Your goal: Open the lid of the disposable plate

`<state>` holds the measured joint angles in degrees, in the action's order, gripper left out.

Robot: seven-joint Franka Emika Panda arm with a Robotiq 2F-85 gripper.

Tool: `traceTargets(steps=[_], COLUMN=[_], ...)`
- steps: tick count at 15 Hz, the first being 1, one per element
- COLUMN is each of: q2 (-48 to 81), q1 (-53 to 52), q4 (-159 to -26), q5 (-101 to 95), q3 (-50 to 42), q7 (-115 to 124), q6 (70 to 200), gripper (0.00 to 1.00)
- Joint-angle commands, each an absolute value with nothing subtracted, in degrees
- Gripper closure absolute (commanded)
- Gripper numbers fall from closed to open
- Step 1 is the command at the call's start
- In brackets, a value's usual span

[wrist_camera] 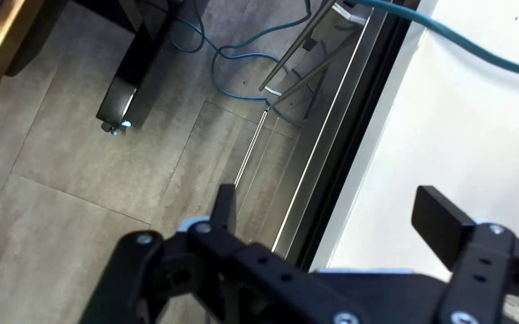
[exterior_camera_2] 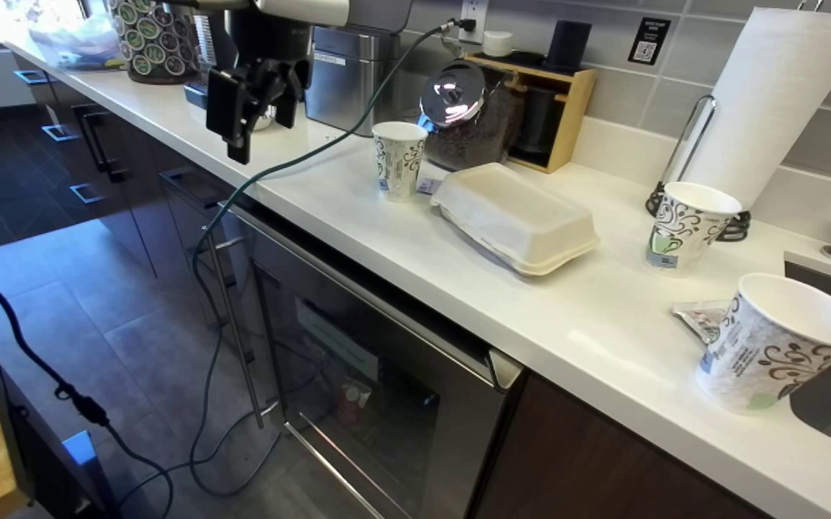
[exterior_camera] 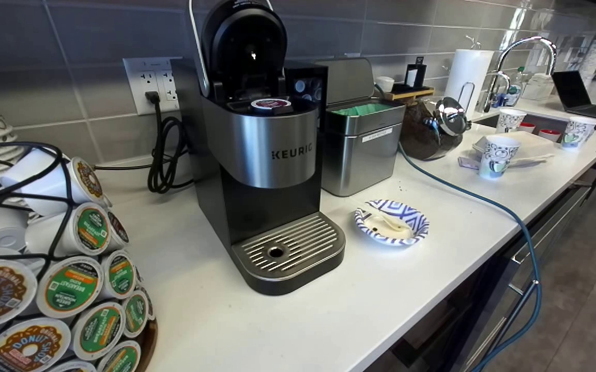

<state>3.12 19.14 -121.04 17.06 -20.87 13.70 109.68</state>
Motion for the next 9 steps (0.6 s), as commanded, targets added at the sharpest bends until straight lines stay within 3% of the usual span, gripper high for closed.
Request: traceTargets(steps=[1, 9], q2=[10.3, 14.9], q1=[21.4, 25.2], q4=[-116.5, -113.4], q5=[22.4, 27.7], q3=[-21.9, -23.0], q7=[18.5, 20.6], q6=[109.6, 108.8], gripper=[0.0, 0.0])
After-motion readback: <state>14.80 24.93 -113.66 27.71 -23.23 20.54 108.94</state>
